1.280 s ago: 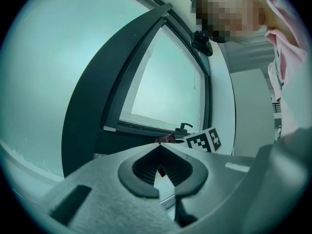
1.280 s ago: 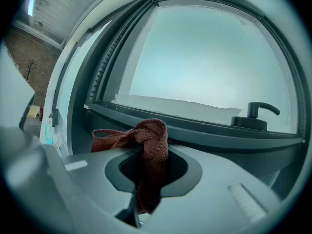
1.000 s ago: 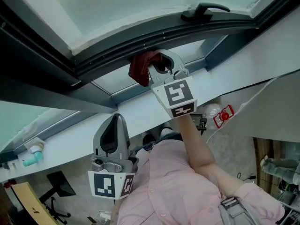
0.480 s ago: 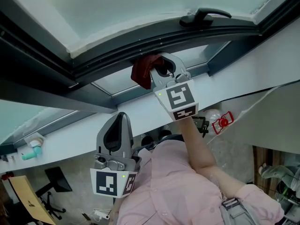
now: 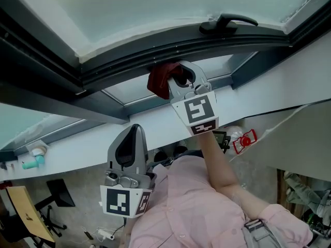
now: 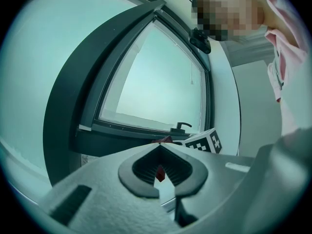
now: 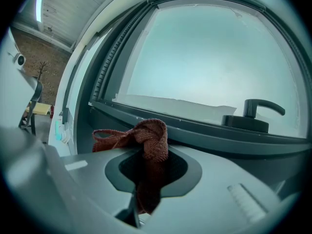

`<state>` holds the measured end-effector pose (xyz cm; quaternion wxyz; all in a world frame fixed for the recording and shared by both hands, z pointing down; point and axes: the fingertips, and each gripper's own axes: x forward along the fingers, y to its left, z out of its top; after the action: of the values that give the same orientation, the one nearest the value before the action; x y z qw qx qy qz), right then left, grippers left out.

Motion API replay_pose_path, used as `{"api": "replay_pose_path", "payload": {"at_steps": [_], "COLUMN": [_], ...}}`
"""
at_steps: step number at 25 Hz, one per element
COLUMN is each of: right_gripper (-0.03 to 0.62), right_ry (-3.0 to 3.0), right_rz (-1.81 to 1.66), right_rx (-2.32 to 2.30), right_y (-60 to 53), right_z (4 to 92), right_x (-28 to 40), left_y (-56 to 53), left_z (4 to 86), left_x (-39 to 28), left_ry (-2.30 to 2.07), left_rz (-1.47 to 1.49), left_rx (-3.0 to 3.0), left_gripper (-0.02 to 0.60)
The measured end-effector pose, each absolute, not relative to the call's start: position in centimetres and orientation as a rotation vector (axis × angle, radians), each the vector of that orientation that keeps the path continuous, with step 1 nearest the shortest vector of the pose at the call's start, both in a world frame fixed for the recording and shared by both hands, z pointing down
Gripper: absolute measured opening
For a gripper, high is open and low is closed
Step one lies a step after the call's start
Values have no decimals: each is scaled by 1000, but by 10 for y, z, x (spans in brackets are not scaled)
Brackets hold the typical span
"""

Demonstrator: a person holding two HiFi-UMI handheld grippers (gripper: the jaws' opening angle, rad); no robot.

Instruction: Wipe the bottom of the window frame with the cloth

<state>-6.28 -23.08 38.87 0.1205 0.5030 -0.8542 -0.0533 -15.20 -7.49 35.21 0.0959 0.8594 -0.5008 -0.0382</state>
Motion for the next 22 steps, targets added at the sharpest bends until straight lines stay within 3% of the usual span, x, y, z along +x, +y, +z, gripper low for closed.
{"api": "replay_pose_path", "payload": {"at_steps": [22], "right_gripper": [64], "right_ry": [-2507], "right_rz": [-78], "right_rx": [1546], "right_y": [-239], "right_z": [391], "right_x": [0], "left_y": [-68], "left_z": [350], "left_x": [-109], "left_ry": [-1539], "left_rz": [-91], "left_rx": [2525], "left_gripper": [-5]}}
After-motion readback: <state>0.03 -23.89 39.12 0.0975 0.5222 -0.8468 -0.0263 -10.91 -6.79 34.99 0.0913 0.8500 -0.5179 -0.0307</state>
